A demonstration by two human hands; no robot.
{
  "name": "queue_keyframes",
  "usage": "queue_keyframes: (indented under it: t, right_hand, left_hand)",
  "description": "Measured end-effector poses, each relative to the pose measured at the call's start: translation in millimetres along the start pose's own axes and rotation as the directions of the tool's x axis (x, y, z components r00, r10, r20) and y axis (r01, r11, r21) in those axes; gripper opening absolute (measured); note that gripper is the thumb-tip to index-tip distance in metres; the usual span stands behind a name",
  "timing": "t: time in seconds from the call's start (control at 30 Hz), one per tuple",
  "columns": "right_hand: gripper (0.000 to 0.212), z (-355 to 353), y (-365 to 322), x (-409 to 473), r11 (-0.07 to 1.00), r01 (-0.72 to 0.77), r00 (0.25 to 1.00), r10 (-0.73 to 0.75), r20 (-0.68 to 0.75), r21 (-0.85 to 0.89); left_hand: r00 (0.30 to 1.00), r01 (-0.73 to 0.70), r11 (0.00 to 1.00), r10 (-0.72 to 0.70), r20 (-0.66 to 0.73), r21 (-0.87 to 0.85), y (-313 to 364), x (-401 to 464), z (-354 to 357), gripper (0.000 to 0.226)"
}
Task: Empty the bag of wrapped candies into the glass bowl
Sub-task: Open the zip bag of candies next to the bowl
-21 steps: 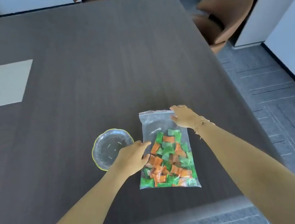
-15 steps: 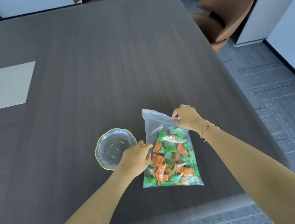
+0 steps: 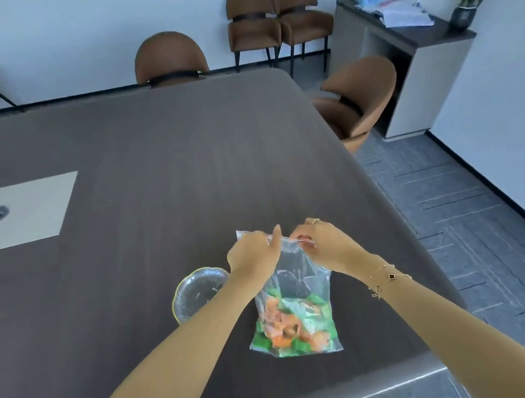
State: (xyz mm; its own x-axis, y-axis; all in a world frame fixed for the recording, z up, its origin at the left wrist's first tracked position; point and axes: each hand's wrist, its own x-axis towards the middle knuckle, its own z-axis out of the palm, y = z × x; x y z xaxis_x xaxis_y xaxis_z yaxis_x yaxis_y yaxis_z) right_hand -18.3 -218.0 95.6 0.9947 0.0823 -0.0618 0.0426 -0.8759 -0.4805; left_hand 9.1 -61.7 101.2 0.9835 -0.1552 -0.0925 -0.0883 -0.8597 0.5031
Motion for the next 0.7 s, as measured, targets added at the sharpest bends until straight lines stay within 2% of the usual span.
queue_keyframes:
  t: [0.07, 0.23, 0.3, 0.37, 0.5, 0.63, 0.7]
  right_hand:
    - [0.03, -11.8, -10.7, -7.2, 1.0, 0.017, 1.0, -0.017, -0.004, -0.011]
    - [0.028, -28.7, -27.6, -22.9, 0.999, 0.038, 0.999, -0.038, 0.012, -0.031]
    - [0.024, -31.0, -32.8, -28.3, 1.0, 0.015, 0.999, -0.014, 0.053, -0.023]
    - [0.019, -30.9, -38.6, -29.8, 0.993, -0.065, 0.996, 0.058, 0.064, 0.099]
    - [0.024, -29.0, -45.7, -22.3, 0.956, -0.173, 0.982, 0.186, -0.035, 0.238]
    - [0.022, -24.8, -43.5, -17.7, 0.87, -0.287, 0.956, 0.285, 0.065, 0.4]
    - [0.026, -21.8, -44.4, -15.7, 0.849, -0.339, 0.939, 0.328, 0.099, 0.404]
  left_hand:
    - [0.998, 0.064, 0.994, -0.063, 0.012, -0.085, 11.8, 1.6, -10.6, 0.054]
    - [0.983, 0.183, 0.963, -0.173, 0.065, -0.2, 21.4, 5.6, -29.4, 0.016]
    - [0.988, 0.145, 0.963, -0.131, 0.076, -0.228, 23.3, 4.3, -33.3, 0.019]
    - [0.996, 0.063, 0.965, -0.045, 0.076, -0.255, 22.4, 2.3, -33.0, 0.025]
    - [0.988, -0.092, 0.951, 0.123, 0.088, -0.294, 12.7, -3.8, -25.5, 0.034]
    - [0.978, -0.131, 0.922, 0.18, 0.104, -0.364, 0.8, -7.8, -23.3, 0.027]
    - [0.975, -0.134, 0.923, 0.187, 0.117, -0.361, -3.5, -8.3, -22.2, 0.026]
